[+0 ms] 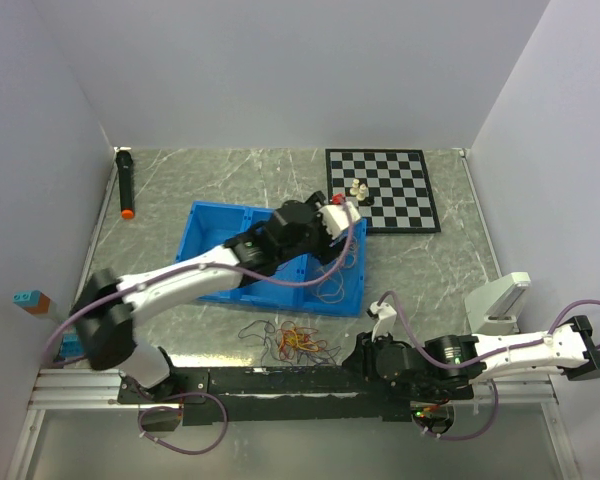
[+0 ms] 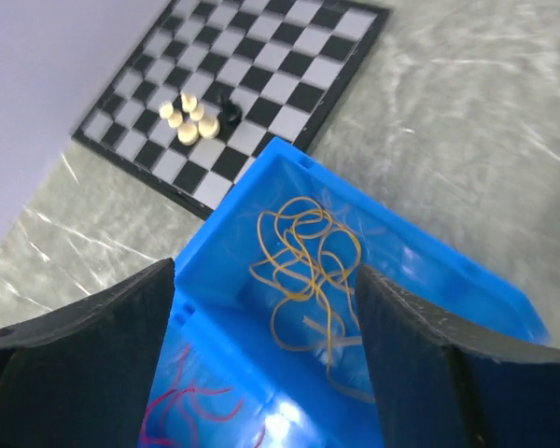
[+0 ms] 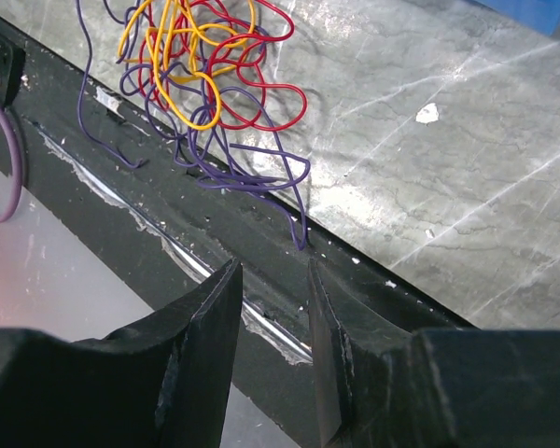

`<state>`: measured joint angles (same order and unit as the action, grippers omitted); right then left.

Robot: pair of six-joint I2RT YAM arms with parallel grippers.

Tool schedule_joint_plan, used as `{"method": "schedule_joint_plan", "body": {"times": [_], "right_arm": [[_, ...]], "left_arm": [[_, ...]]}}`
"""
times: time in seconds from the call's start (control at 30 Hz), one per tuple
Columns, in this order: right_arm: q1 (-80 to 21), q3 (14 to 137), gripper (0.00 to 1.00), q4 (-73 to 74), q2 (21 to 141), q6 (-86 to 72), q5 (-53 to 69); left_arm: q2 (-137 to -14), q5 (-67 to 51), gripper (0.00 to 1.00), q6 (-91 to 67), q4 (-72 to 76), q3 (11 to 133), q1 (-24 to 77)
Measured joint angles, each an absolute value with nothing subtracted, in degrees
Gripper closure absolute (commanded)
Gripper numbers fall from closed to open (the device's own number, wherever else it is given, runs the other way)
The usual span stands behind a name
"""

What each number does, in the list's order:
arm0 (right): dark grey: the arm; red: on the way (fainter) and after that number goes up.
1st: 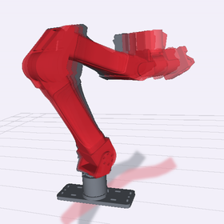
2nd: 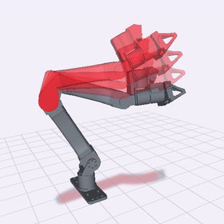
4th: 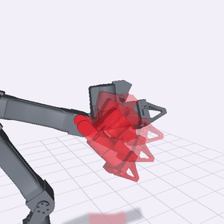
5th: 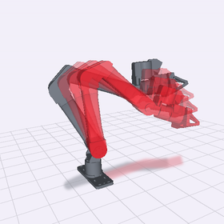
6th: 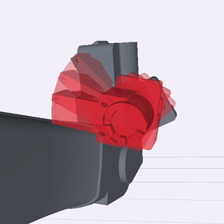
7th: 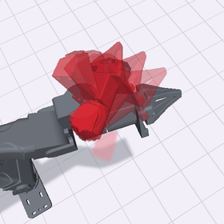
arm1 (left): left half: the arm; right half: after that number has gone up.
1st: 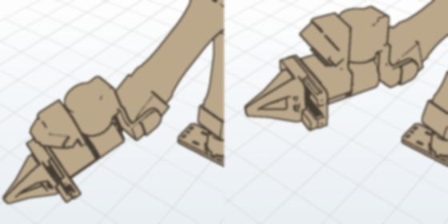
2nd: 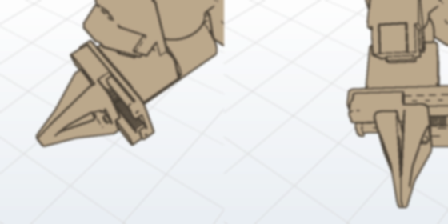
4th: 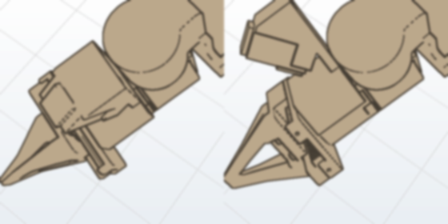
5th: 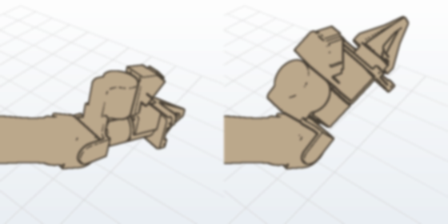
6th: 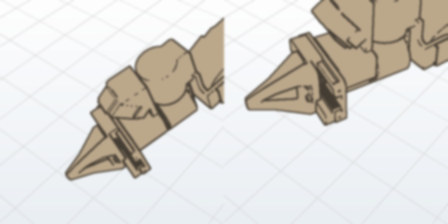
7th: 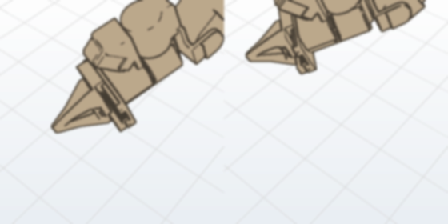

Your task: Untangle the cables

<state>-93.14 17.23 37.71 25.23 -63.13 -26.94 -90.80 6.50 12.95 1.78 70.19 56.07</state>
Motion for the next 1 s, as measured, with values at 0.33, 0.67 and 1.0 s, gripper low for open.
{"method": "schedule_joint_plan", "body": {"times": [0.33,0.67,1.0], "right_arm": [[-93.1,17.2,0.58,37.1,27.5,-63.1,-26.9],[-93.1,17.2,0.58,36.9,28.5,-63.2,-27.0],[-93.1,17.2,0.58,37.3,26.3,-63.3,-26.9]], "left_arm": [[-67.1,-13.9,0.56,22.4,-12.5,53.8,57.2],[-70.8,-23.9,0.59,39.5,-22.7,43.0,62.0],[-77.6,-25.3,0.62,50.0,-20.7,43.0,63.6]]}}
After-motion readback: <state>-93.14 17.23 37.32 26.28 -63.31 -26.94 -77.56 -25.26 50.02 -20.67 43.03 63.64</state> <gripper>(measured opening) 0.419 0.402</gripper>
